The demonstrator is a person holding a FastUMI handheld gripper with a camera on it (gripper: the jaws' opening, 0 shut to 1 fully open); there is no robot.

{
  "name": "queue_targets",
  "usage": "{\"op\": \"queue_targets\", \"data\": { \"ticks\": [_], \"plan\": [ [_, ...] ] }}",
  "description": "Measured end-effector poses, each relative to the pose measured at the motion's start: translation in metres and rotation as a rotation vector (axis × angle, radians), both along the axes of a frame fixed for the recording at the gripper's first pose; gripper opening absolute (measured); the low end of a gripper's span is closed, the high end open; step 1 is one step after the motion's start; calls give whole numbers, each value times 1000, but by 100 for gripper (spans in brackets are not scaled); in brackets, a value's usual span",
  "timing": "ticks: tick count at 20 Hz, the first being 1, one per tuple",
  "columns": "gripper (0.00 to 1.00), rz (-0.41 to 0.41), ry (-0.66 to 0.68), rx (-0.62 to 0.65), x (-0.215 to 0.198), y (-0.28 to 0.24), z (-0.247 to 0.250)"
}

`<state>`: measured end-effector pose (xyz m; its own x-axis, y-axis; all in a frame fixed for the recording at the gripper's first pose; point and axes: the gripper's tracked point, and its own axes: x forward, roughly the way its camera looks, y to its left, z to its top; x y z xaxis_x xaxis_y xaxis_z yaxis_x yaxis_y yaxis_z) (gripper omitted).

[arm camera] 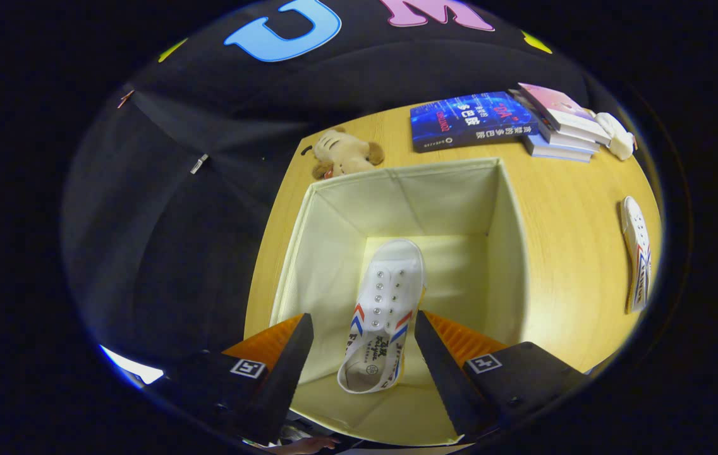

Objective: Open the storage box then place both shoes into the box .Put the left shoe in first, then the right shoe, with the right side of both shoes facing outward in a uniform manner.

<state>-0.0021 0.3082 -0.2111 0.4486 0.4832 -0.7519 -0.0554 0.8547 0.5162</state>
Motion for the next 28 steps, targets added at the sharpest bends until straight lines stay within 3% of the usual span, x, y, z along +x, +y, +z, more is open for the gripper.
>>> {"op": "queue_targets", "data": {
  "ticks": [8, 11, 16, 21, 28],
  "plan": [
    [99, -100, -161, -80, -18, -143, 44],
    [99, -141, -144, -81, -24, -195, 32],
    [99, -209, -108, -200, -25, -310, -11],
    [99, -206, -58, -341, -30, -407, -64],
    [99, -131, -10, -389, -13, -481, -121]
  ]
}}
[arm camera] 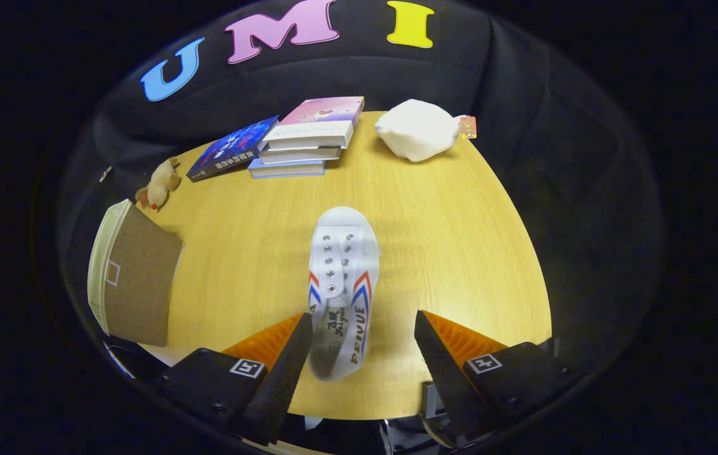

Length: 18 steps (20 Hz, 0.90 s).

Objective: Open the storage box then place both shoes into the box .Put the left shoe in first, then the right shoe, with the right side of both shoes facing outward in a uniform manner.

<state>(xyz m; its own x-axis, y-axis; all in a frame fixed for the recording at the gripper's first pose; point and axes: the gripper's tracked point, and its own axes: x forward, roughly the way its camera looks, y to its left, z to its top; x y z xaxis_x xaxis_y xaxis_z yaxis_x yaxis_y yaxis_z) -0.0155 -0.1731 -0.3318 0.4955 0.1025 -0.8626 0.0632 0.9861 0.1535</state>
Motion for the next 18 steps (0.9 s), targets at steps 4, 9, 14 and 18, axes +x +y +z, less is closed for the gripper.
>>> {"op": "queue_targets", "data": {
  "ticks": [4, 9, 14, 18],
  "plan": [
    [97, 48, 31, 12, 10, -5, -25],
    [84, 114, 71, -1, 8, 0, -48],
    [59, 84, 126, 81, 11, 15, -67],
    [35, 101, 124, 73, 11, 19, -70]
  ]
}}
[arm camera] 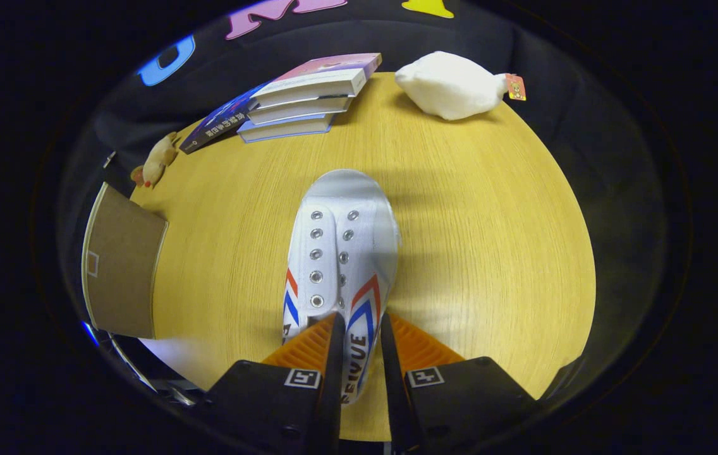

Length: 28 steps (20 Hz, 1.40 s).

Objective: Open the storage box then place both shoes into the box .Put the left shoe in first, then the right shoe, with the right side of both shoes facing outward in a uniform manner.

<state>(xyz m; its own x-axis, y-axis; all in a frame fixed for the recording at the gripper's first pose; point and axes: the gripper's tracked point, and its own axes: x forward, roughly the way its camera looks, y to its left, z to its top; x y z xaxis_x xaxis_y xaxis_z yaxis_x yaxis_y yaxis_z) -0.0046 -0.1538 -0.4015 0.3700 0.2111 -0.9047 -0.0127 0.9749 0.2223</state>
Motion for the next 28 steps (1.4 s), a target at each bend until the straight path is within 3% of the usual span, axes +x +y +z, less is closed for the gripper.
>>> {"op": "queue_targets", "data": {
  "ticks": [2, 8, 14, 20, 28],
  "plan": [
    [35, -14, 14, 15, 0, -2, 3],
    [5, -105, 9, 19, 0, -6, 1],
    [5, -228, -13, 124, -9, 24, 53],
    [5, -218, -110, 171, -8, 90, 146],
    [5, -183, -188, 289, -8, 230, 254]
  ]
}}
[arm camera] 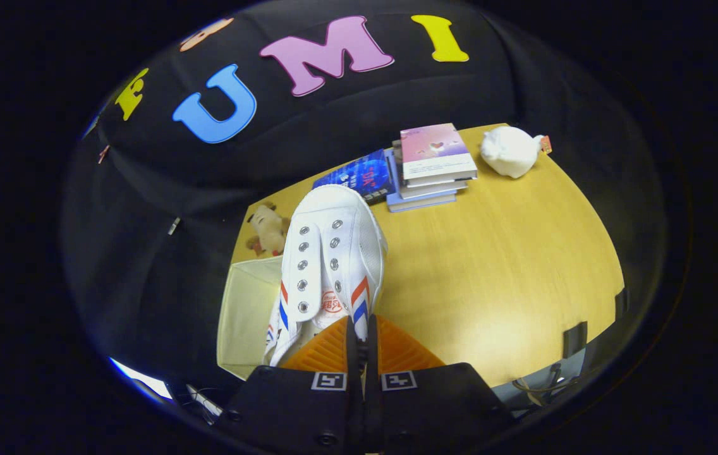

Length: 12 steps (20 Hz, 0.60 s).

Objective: Open the storage box then place both shoes into the box .Put the left shoe in first, then the right shoe, with the right side of both shoes facing outward in a uniform manner.

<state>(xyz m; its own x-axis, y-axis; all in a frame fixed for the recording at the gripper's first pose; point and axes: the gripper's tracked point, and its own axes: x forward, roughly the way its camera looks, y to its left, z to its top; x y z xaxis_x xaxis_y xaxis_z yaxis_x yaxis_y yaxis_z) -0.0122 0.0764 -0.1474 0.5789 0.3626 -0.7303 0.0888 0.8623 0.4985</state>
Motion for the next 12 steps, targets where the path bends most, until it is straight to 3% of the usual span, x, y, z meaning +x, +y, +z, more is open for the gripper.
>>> {"op": "queue_targets", "data": {
  "ticks": [8, 12],
  "plan": [
    [5, 86, 46, 82, 5, 126, 9],
    [5, 112, 98, 34, -1, 163, -20]
  ]
}}
